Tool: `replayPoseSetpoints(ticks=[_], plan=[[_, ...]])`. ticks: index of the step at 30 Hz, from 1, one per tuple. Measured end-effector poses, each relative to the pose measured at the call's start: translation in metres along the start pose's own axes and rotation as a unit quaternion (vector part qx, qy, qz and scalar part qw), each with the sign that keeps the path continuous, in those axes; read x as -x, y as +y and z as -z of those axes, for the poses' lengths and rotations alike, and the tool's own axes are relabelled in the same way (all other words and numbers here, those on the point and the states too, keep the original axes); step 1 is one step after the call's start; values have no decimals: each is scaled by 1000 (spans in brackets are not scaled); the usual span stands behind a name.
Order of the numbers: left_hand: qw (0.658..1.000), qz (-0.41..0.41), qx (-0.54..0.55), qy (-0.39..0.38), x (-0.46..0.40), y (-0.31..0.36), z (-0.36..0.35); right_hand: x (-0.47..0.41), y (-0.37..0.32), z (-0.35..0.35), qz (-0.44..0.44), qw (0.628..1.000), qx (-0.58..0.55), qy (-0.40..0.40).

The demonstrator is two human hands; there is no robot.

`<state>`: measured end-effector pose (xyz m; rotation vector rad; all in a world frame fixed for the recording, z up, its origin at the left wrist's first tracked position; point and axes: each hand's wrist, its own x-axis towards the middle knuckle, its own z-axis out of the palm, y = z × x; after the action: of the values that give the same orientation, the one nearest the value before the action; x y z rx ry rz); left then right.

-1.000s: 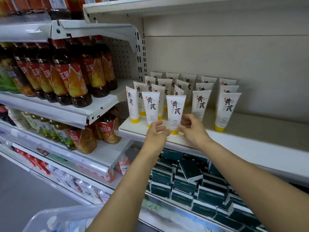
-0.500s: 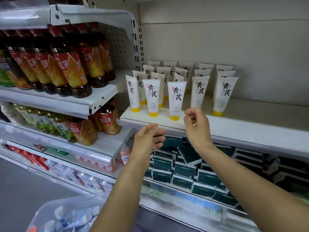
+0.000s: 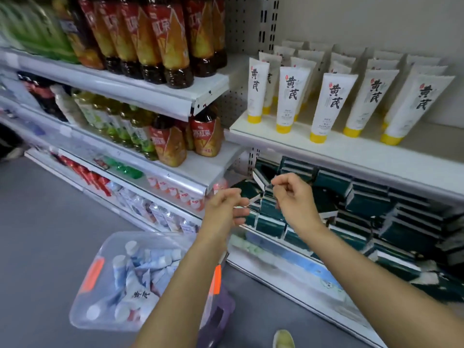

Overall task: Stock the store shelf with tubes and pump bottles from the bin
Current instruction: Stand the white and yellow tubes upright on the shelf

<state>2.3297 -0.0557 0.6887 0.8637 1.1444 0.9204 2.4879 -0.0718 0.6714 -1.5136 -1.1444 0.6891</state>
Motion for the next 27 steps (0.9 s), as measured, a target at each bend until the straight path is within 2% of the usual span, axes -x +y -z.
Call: replayPoseSetpoints(ticks=[11,19,27], plan=[[987,44,56,142,11,-38,123,35,25,-97,-77,977,10,-196],[962,63,60,260,20,-66,203,52,47,-152,-113,941,48,-315],[934,146,96,310,5,-124,233,48,91,-194,-120,892,130,-415]])
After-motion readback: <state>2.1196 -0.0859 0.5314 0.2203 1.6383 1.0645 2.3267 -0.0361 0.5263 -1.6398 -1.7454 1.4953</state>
